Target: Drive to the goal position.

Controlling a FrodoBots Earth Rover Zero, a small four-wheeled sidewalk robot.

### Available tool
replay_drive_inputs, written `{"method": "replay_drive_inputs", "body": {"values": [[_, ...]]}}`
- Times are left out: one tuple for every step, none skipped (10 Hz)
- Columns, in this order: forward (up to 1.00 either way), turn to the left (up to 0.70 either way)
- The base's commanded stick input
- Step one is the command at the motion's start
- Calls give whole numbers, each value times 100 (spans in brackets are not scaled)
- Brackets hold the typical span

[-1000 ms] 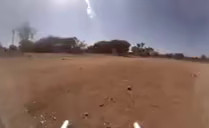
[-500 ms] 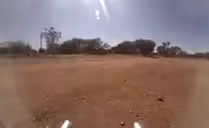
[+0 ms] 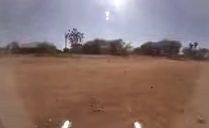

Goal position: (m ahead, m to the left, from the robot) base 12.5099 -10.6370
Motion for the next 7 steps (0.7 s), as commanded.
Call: {"method": "replay_drive_inputs", "body": {"values": [[70, 27], [70, 27], [70, 27], [70, 27], [70, 27], [70, 27], [70, 27]]}}
